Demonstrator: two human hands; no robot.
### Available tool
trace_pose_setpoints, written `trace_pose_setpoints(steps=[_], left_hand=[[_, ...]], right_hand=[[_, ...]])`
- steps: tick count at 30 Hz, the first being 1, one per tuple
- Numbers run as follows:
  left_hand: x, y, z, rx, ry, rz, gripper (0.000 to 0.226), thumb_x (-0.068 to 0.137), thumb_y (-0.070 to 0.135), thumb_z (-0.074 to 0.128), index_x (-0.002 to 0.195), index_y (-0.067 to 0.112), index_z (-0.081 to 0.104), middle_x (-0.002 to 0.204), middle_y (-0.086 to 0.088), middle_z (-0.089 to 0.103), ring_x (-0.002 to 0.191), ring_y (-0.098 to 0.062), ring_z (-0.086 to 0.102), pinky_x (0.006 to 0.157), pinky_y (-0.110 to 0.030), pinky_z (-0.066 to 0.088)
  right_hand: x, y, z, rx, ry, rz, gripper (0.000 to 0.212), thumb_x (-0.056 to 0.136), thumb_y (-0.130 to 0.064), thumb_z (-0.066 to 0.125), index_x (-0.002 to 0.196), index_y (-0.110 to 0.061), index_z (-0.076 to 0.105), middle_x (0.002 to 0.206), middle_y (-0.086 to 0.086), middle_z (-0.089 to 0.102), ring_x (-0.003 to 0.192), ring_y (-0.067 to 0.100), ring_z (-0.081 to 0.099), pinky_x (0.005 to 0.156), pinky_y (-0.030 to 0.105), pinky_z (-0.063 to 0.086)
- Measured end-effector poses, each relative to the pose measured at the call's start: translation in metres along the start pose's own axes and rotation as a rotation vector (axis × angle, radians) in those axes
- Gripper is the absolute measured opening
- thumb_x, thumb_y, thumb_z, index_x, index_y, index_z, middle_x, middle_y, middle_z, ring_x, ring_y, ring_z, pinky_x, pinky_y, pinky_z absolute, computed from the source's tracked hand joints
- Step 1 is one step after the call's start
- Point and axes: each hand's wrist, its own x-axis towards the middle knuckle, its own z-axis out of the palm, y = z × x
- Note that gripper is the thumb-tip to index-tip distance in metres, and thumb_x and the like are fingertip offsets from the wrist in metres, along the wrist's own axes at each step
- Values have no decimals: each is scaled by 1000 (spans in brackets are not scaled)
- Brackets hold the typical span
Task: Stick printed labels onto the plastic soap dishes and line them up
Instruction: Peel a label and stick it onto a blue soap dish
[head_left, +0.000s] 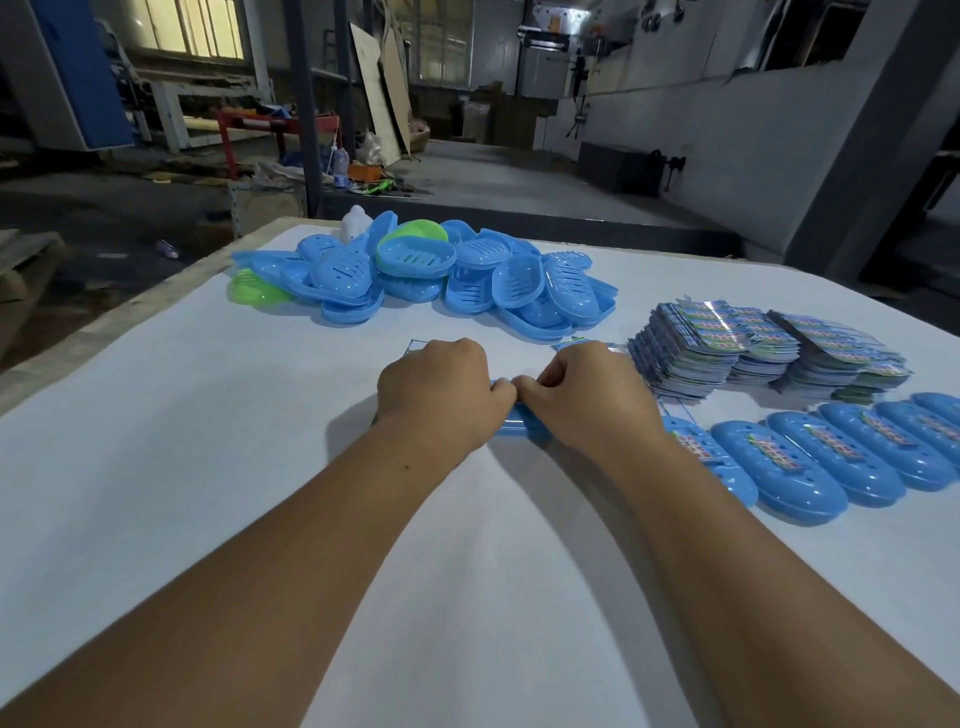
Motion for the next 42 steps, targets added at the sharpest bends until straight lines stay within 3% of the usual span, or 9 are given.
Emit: trace_pose_setpoints(steps=[4, 10, 15, 18, 21, 29, 35, 39, 42], left_hand=[[3, 3, 1, 33, -16, -15, 30, 91, 51, 51, 94, 24, 62, 85, 1, 57, 77, -25, 49, 66, -31, 36], [2, -3, 3, 0, -17, -23, 38, 91, 58, 51, 103, 21, 52, 87, 0, 51, 81, -25, 49, 69, -33, 38], [0, -8, 6, -75, -51, -17, 39, 92, 60, 51, 102, 23, 47, 79, 6, 48, 81, -25, 52, 68, -33, 40], [1, -10, 8, -167, -79, -39, 32, 95, 59, 48, 97, 27, 46, 75, 10, 46, 81, -23, 53, 68, -33, 39], [5, -10, 8, -247, -74, -54, 27, 101, 50, 39, 98, 25, 47, 90, 3, 54, 86, -25, 53, 73, -36, 40], [6, -13, 6, -217, -110, -78, 30, 102, 51, 34, 95, 26, 50, 99, -1, 62, 87, -26, 54, 74, -35, 40], [5, -13, 7, -189, -142, -89, 25, 95, 57, 45, 86, 34, 52, 107, 4, 63, 90, -23, 58, 76, -33, 42], [4, -15, 7, -183, -157, -85, 24, 92, 58, 49, 86, 35, 52, 101, 7, 64, 91, -21, 59, 75, -33, 42], [4, -15, 7, -184, -160, -83, 24, 92, 58, 51, 84, 35, 53, 102, 8, 63, 91, -21, 59, 76, -33, 43]], right_hand=[[1, -6, -3, -163, 44, -16, 41, 82, -50, 61, 65, -13, 62, 61, 1, 55, 60, 25, 53, 51, 28, 34], [1, -11, -8, -320, 52, -45, 40, 85, -56, 55, 84, -17, 65, 74, 0, 54, 60, 23, 45, 60, 30, 36], [0, 0, -10, -299, -3, -46, 54, 88, -67, 50, 120, -23, 57, 115, 1, 65, 106, 29, 62, 72, 36, 37], [1, 4, -11, -129, -63, -157, 51, 94, -57, 53, 134, -25, 54, 130, 0, 62, 119, 25, 57, 85, 37, 43], [-7, -1, -15, 62, -194, -321, 54, 92, -49, 61, 140, -27, 54, 136, -3, 61, 124, 20, 55, 94, 29, 41], [-16, 2, -32, -295, -236, -295, 64, 75, -70, 58, 135, -46, 50, 126, -10, 63, 113, 24, 59, 95, 40, 46], [-16, 19, -53, -429, -318, -99, 66, 60, -87, 54, 76, -23, 59, 74, -7, 59, 76, 21, 59, 61, 30, 41], [-16, 22, -60, -480, -365, -54, 74, 60, -94, 50, 69, -21, 55, 79, -3, 54, 94, 31, 50, 79, 40, 43], [-18, 21, -61, -474, -385, -27, 68, 60, -86, 55, 85, -23, 57, 102, 4, 56, 108, 34, 44, 97, 46, 43]])
